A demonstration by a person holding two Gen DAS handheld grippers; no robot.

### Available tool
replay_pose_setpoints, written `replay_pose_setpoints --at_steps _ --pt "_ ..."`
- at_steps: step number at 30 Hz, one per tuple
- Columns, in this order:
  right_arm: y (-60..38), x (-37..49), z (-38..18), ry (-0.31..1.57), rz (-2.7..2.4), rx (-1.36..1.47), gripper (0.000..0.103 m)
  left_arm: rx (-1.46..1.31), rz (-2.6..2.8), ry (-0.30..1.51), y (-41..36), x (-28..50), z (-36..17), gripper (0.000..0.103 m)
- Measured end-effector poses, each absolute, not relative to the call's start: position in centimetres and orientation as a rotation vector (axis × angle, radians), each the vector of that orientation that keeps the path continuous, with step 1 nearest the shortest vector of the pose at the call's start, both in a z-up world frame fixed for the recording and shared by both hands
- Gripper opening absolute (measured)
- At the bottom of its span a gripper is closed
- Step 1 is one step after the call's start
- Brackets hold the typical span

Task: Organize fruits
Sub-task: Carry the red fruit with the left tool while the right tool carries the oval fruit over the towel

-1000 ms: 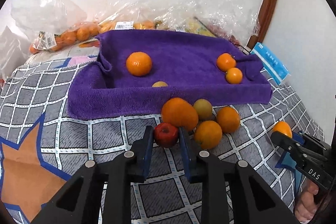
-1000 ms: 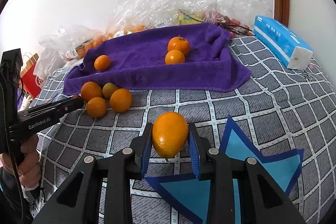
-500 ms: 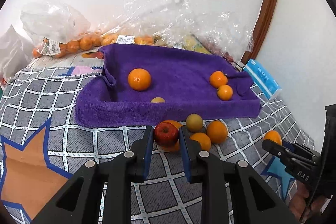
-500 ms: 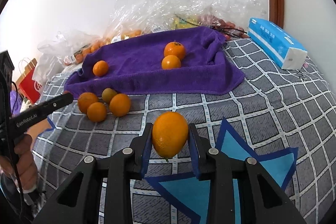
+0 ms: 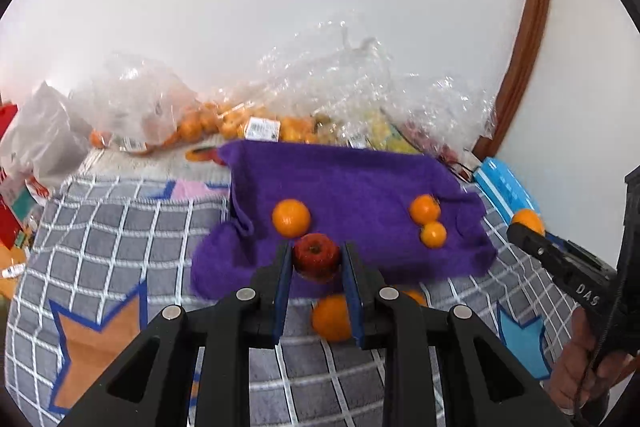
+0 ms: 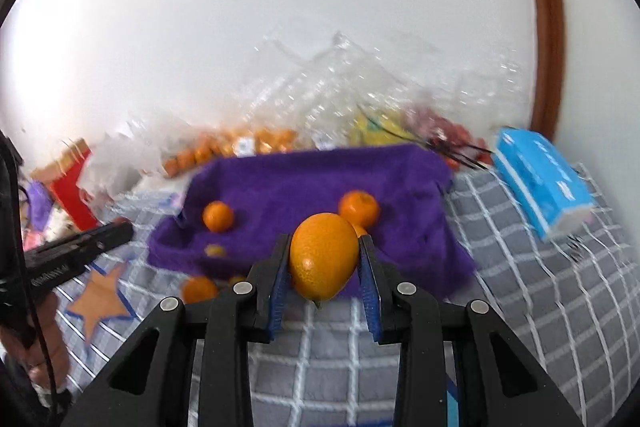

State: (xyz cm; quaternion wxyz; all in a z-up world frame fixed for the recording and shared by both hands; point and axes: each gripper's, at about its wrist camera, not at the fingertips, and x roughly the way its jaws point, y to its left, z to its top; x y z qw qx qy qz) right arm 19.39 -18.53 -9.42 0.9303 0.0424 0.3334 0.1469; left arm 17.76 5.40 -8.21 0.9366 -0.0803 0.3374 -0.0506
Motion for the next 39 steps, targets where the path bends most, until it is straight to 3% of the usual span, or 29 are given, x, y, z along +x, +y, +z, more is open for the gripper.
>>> replay_pose_setpoints --at_steps 10,15,39 --pt "-18.5 25.0 -9.6 0.656 0.353 0.116 0.032 -0.157 -0.087 0.724 4.0 23.9 -9.9 0.023" --pt "-20.3 26.6 -13.0 0.737 0.298 0.137 0.032 -0.156 -0.051 0.740 4.8 24.3 -12.0 0.023" --pt "-20.7 28.5 -17.3 0.818 0.235 0.087 0.033 -0.275 -0.031 0.813 7.3 26.0 -15.8 0.023"
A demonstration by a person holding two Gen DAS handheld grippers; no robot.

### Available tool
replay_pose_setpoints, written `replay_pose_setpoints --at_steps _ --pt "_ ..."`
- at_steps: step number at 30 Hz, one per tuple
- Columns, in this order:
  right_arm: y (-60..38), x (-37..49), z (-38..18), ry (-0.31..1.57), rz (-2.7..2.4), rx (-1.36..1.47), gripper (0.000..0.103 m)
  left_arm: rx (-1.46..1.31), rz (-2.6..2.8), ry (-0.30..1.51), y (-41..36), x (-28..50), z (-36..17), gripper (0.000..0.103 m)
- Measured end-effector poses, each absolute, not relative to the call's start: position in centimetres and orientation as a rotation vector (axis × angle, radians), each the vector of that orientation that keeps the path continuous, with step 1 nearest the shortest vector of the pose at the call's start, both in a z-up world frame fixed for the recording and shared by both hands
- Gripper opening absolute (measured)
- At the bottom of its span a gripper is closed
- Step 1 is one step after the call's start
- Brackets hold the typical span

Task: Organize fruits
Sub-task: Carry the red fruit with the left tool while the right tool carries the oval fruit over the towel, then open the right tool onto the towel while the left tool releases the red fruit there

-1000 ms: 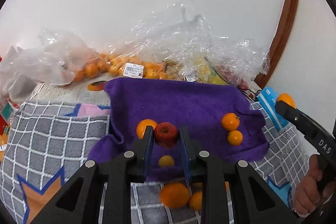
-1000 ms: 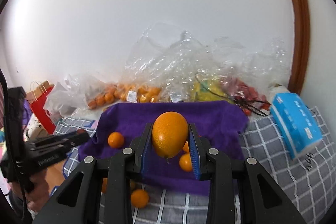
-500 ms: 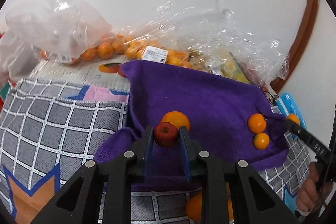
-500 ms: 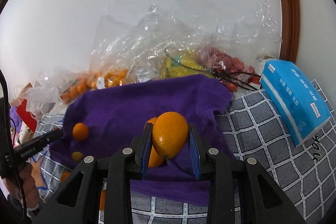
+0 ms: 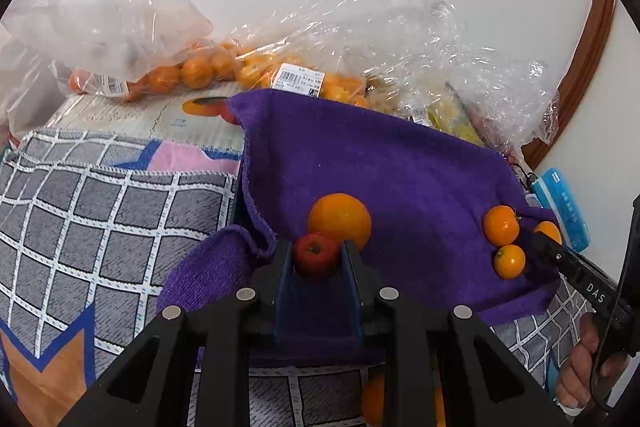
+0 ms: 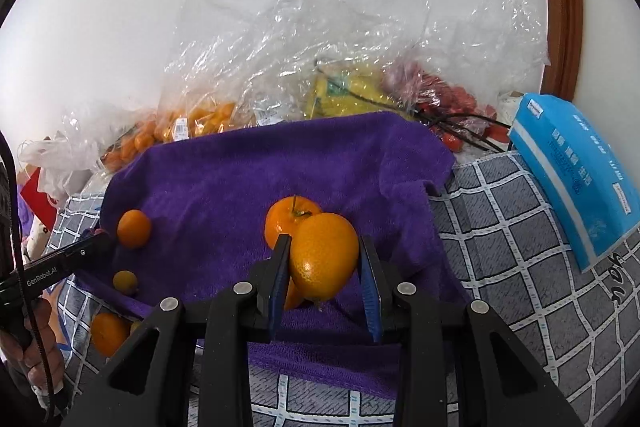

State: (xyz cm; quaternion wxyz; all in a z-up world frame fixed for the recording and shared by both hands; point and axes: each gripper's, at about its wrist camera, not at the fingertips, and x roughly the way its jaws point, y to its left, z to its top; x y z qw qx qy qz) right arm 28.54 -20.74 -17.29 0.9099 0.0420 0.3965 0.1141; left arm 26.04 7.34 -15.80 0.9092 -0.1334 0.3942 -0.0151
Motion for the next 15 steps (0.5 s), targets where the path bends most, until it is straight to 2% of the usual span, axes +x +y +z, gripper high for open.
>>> replay_pose_setpoints --at_steps 15 --pt "-20.2 29.1 -18.7 0.828 0.206 0.039 0.033 -0.260 -0.035 0.816 6.9 26.5 -16.3 0.023"
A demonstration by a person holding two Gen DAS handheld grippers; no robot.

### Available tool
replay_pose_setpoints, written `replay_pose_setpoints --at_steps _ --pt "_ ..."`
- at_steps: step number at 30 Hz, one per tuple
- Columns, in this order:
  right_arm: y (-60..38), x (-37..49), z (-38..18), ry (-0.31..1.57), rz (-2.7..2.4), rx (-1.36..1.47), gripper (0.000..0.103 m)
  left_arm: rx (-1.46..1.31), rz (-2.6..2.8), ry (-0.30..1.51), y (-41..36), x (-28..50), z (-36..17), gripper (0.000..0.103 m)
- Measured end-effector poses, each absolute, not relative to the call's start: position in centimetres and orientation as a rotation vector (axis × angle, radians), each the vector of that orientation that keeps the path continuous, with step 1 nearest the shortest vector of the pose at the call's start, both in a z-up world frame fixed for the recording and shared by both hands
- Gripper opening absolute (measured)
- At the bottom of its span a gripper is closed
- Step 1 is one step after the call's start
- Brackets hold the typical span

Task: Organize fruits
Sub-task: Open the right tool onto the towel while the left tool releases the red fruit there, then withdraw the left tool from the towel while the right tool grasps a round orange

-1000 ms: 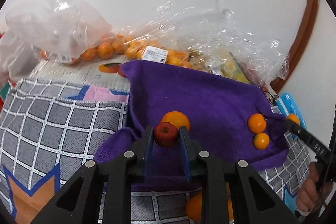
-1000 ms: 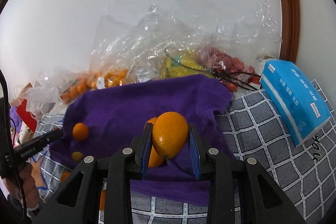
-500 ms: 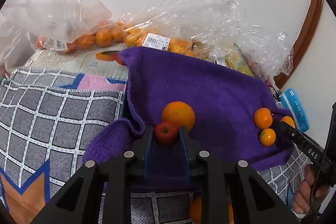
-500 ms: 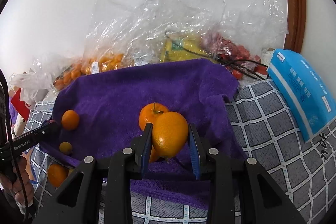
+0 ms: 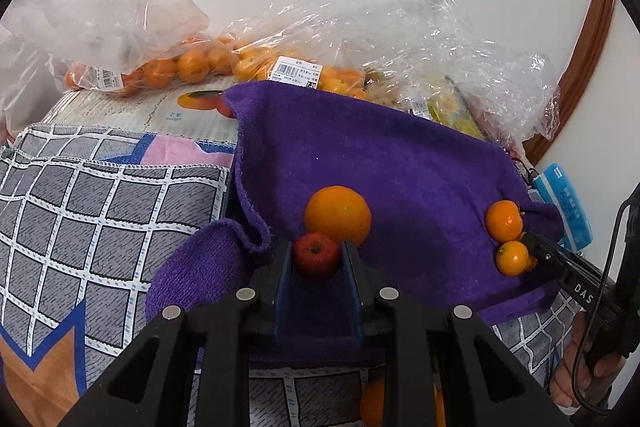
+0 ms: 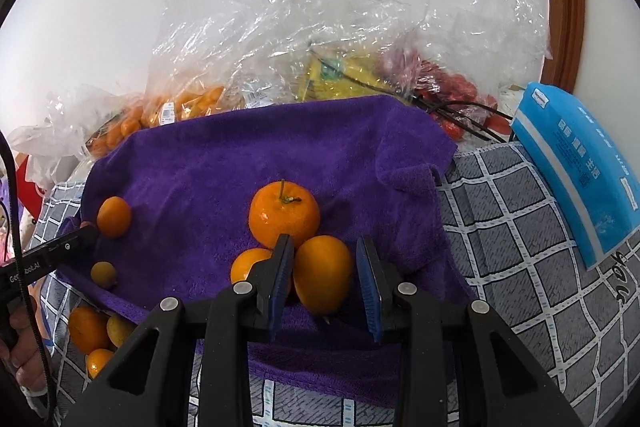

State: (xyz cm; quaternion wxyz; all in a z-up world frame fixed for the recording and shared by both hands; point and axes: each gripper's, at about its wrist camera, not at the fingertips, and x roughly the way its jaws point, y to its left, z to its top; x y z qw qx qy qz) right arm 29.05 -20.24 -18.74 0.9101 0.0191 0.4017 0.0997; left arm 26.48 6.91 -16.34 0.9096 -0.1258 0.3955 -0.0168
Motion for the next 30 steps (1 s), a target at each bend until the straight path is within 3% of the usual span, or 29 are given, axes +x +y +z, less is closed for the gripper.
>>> replay_pose_setpoints --at_steps 5,8,11,13,15,21,30 --pt "-20.3 28.8 -18.2 0.804 0.206 0.044 0.034 -0.257 -0.035 0.812 6.9 26.4 -16.4 0.023" --pt "-20.6 28.4 -17.5 0.777 0.189 0.048 0.047 -0.270 -0.041 0.811 7.0 26.4 -16.3 0.023" --pt "-20.7 27.8 -16.8 0.748 0.187 0.057 0.048 -0.271 -0.049 0.805 6.9 26.2 -16.1 0.024" --pt "-20.6 27.5 -16.4 0.733 0.187 0.057 0.048 -0.263 -0.053 0.796 6.7 26.0 -15.8 0.027" --pt "-20.3 27.1 -15.8 0.716 0.188 0.028 0.048 -0.238 -0.056 0.778 6.4 25.7 -15.4 0.040" --pt "-20.0 25.5 -13.5 0.622 0.189 0.024 0.054 -0.208 -0.031 0.713 6.4 24.7 -13.5 0.043" --pt "-16.5 22.5 -11.0 0.668 0.339 0.018 0.054 -0.223 -0.006 0.681 7.3 21.8 -9.2 0.052"
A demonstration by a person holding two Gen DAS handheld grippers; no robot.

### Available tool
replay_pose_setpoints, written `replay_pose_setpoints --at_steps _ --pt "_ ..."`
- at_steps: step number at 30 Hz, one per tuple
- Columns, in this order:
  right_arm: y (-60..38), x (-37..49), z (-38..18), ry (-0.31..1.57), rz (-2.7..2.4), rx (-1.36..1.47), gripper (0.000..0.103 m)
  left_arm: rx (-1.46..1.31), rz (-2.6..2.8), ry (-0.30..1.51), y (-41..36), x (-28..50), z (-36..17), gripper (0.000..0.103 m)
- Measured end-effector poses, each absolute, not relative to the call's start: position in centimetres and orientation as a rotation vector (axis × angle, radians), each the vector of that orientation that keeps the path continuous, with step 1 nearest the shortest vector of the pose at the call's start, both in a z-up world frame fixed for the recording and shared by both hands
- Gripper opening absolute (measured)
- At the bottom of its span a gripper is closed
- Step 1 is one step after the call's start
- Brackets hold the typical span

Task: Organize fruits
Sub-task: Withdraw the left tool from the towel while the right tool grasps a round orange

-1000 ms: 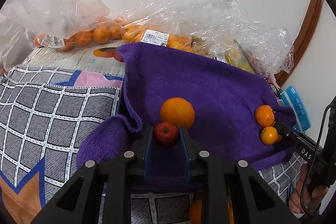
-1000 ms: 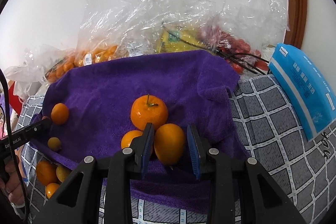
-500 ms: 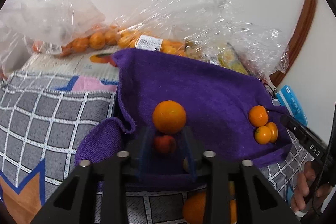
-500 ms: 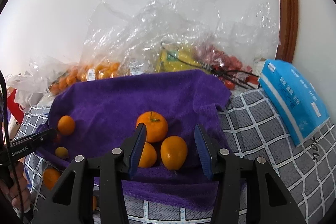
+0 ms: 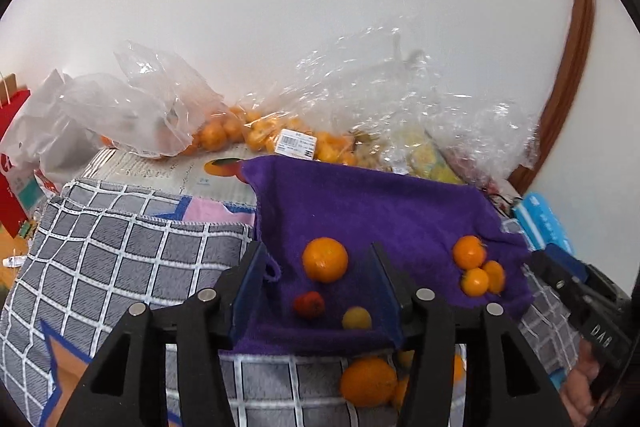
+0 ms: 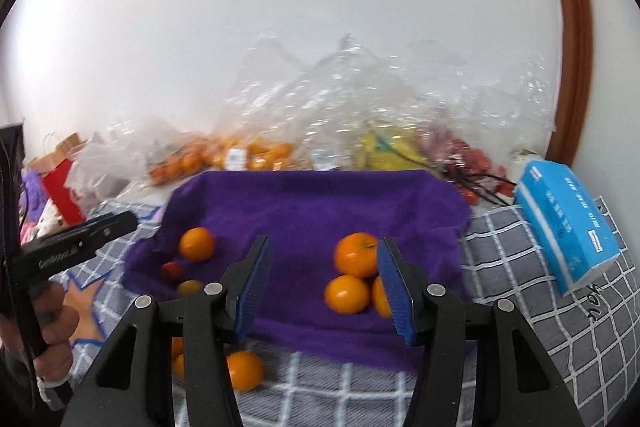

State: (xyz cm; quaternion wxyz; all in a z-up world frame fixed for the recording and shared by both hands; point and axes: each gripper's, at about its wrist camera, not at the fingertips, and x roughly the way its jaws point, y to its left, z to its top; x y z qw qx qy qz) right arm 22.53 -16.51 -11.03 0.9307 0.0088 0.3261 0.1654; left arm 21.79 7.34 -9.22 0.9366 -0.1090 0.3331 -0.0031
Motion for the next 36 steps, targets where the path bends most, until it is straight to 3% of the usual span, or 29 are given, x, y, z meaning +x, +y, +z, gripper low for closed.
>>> replay_pose_setpoints --at_steps 6,10,16,19,36 --pt "-12.9 19.2 -14.3 0.737 0.378 -0.099 0.054 -0.203 -0.007 0.728 8.0 18.8 -10.3 0.052" --pt "-11.9 19.2 -16.8 0.812 0.366 -0.102 0.047 -0.199 0.009 0.761 8.8 16.9 -11.6 0.052" --pt "-10.6 19.9 -18.6 0.884 0.376 -0.139 0.046 -0.266 0.014 0.795 10.9 13.9 -14.0 0.053" --pt "-10.0 19.8 -19.9 0.918 0.360 -0.159 0.033 -0.274 -0.001 0.829 11.2 13.2 -14.9 0.053" --pt "-15.4 15.1 -18.2 0.791 0.227 -0.097 0.032 -0.219 0.023 0.881 9.4 11.6 -17.2 0.052"
